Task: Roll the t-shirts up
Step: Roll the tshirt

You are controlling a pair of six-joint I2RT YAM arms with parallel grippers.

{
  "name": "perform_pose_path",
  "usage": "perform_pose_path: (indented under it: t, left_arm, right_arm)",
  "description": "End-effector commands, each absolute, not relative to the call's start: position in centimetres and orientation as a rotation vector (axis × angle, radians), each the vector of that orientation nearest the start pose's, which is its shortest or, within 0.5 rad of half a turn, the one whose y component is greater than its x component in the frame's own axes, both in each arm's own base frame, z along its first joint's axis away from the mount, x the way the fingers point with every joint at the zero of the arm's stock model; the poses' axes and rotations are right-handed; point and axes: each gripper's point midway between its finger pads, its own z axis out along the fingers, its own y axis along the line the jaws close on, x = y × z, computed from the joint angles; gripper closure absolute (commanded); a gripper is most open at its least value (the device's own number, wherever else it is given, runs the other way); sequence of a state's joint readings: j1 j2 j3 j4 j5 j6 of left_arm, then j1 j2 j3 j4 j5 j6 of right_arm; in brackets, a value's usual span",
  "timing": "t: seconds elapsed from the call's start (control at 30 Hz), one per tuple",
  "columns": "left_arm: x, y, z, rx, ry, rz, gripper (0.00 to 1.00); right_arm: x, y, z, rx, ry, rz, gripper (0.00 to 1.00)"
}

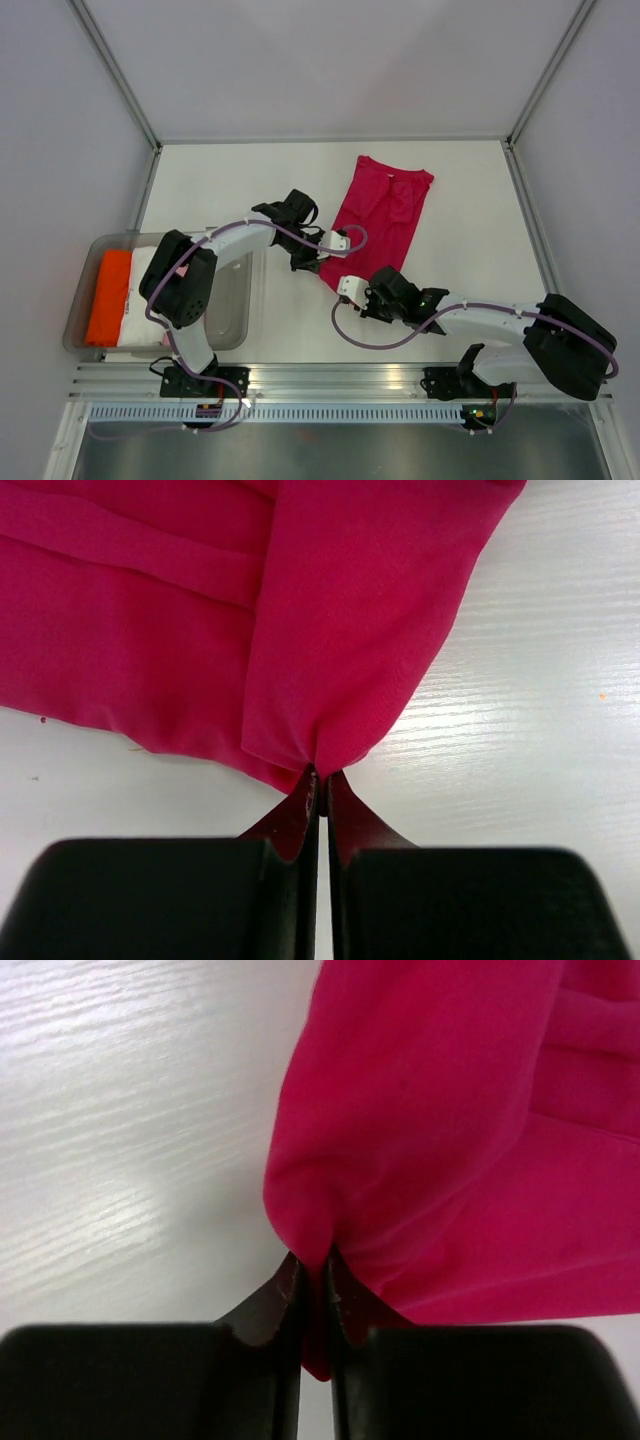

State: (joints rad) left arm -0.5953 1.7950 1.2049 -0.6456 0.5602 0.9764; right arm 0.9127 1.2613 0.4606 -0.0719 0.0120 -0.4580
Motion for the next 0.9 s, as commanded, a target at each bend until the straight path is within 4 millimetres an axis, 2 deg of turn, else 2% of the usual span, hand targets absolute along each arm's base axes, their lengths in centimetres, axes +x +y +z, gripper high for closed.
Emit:
perform_pose_path:
  t: [0.0, 0.1, 0.23, 0.27, 0.33, 0.37, 0.5, 0.57, 0.67, 0.7, 0.83, 0.87]
  left_arm:
    - [28.0, -26.8, 6.3, -2.555, -2.348, 0.948, 0.98]
    - [27.3, -26.0, 6.4, -2.519, -2.323, 0.978, 0.98]
    - [25.4, -25.4, 6.6, -2.442, -2.287, 1.049, 0.98]
    - [25.0, -25.4, 6.9, -2.413, -2.298, 1.071, 0.98]
    - [23.9, -25.4, 7.6, -2.36, -2.281, 1.142, 0.98]
    - [23.5, -25.3, 7.9, -2.345, -2.275, 1.165, 0.98]
    - [21.0, -24.3, 8.5, -2.247, -2.193, 1.253, 0.98]
    - [19.9, -23.8, 8.8, -2.209, -2.149, 1.285, 0.98]
    - [20.3, -23.6, 9.0, -2.149, -2.164, 1.315, 0.98]
    - [21.1, -23.8, 9.3, -2.15, -2.177, 1.322, 0.98]
    - [22.1, -24.4, 9.3, -2.131, -2.153, 1.345, 0.98]
    - [22.2, -24.5, 8.8, -2.103, -2.15, 1.348, 0.98]
  right_arm:
    - [18.9, 21.4, 1.0, -1.546, 1.958, 0.188, 0.88]
    - [18.5, 21.6, 2.1, -1.573, 1.937, 0.218, 1.0]
    - [17.3, 22.1, 4.4, -1.633, 1.908, 0.36, 1.0]
    - [16.0, 22.5, 5.1, -1.674, 1.919, 0.473, 1.0]
    - [15.5, 22.4, 5.9, -1.688, 1.94, 0.568, 1.0]
    - [14.4, 22.5, 6.9, -1.7, 1.953, 0.688, 1.0]
    - [14.5, 23.2, 9.1, -1.702, 1.921, 0.79, 1.0]
    - [15.5, 22.6, 8.8, -1.659, 1.952, 0.794, 1.0]
    - [15.7, 22.2, 7.5, -1.629, 1.964, 0.805, 1.0]
    - [16.0, 22.2, 7.5, -1.609, 1.97, 0.81, 1.0]
    - [17.6, 21.2, 6.9, -1.512, 2.042, 0.831, 1.0]
    - [18.1, 21.1, 7.0, -1.493, 2.056, 0.839, 1.0]
